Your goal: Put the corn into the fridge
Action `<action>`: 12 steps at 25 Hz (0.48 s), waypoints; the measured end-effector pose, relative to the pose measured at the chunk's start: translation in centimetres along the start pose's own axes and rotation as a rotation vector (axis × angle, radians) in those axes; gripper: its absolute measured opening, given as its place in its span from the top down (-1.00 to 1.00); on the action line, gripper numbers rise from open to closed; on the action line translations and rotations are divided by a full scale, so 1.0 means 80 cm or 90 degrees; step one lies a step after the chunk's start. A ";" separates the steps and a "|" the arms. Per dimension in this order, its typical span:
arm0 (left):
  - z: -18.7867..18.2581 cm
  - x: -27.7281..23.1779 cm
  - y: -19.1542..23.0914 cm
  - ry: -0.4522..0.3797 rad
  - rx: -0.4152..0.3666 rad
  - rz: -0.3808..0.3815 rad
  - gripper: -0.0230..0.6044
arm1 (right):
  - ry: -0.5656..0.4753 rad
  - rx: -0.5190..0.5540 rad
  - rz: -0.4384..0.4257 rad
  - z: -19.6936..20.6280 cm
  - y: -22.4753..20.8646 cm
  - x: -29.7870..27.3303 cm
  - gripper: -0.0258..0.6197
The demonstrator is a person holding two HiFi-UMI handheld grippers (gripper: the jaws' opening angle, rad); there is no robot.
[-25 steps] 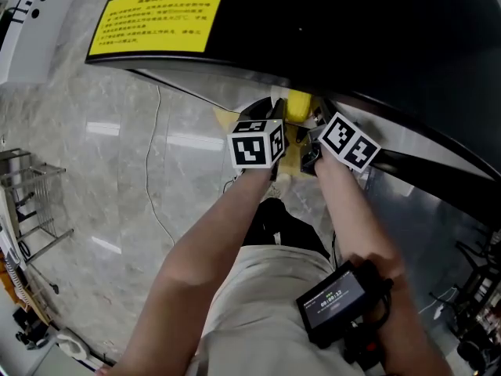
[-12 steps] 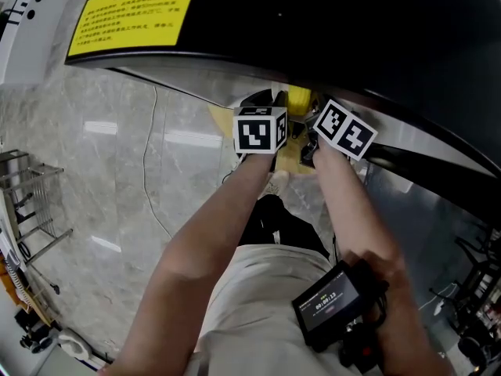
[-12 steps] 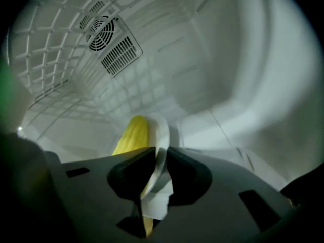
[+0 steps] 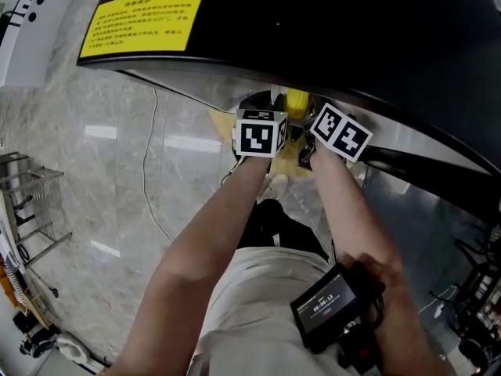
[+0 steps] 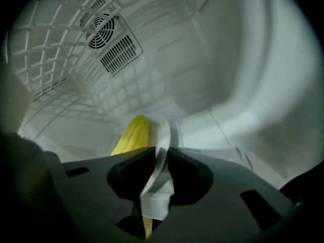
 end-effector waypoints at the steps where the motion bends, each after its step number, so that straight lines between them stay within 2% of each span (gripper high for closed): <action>1: 0.000 0.001 0.000 -0.002 -0.003 -0.001 0.65 | -0.001 -0.001 0.001 0.000 0.000 0.000 0.73; 5: 0.003 0.007 0.001 -0.027 -0.013 -0.009 0.63 | -0.019 0.011 0.004 0.000 -0.002 0.005 0.73; 12: 0.016 0.026 0.005 -0.081 -0.003 -0.015 0.63 | -0.071 0.033 0.023 -0.004 -0.016 0.024 0.73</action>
Point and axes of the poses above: the fingertips, and each gripper's own axes: x backward along the fingers, y to its left, z out of its underside, the point moved 9 cm from there along x, backward along the fingers, and after that the axes turned 3 degrees about -x, right-handed, at the moved point
